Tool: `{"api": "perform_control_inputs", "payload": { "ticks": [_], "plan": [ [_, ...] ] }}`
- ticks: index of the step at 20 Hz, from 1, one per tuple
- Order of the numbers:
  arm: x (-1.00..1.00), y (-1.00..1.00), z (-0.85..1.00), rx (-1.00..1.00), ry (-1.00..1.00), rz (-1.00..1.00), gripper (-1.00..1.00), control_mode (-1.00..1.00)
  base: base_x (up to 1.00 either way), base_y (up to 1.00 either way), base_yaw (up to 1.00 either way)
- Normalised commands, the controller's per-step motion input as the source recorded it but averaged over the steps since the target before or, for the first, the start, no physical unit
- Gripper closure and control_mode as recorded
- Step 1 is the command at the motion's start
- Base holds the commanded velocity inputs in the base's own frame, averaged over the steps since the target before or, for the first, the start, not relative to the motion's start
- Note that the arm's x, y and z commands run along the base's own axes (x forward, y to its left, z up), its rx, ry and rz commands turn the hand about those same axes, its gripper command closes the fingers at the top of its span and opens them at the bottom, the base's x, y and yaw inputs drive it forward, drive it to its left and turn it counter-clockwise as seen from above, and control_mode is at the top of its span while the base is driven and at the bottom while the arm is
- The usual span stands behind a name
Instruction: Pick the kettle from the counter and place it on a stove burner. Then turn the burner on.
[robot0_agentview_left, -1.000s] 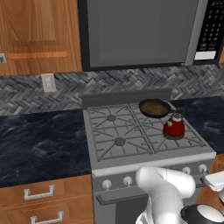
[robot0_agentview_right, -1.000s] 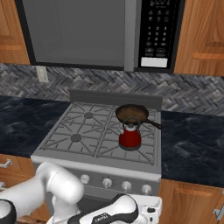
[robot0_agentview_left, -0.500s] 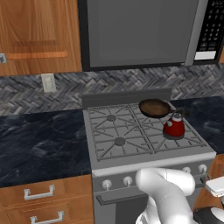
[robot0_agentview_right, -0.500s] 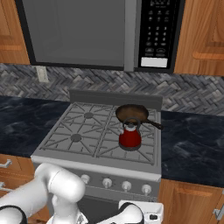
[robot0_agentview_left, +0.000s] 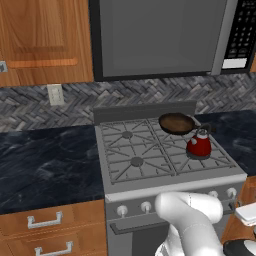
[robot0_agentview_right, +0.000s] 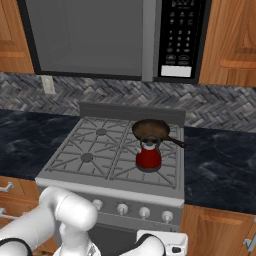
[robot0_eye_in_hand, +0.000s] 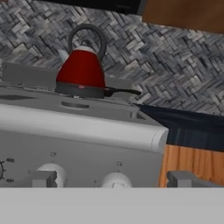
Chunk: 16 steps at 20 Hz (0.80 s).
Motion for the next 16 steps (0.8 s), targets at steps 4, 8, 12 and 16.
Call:
{"api": "perform_control_inputs", "payload": {
  "ticks": [4, 8, 12, 16],
  "plan": [
    [0.11, 0.19, 0.00, 0.00, 0.00, -0.06, -1.00, -1.00, 0.00, 0.00, 0.00],
    [0.17, 0.23, 0.00, 0.00, 0.00, -0.07, -1.00, -1.00, 0.00, 0.00, 0.00],
    [0.20, 0.10, 0.00, 0.00, 0.00, -0.06, -1.00, -1.00, 0.00, 0.00, 0.00],
    [0.20, 0.00, 0.00, 0.00, 0.00, -0.02, -1.00, -1.00, 0.00, 0.00, 0.00]
  ]
}}
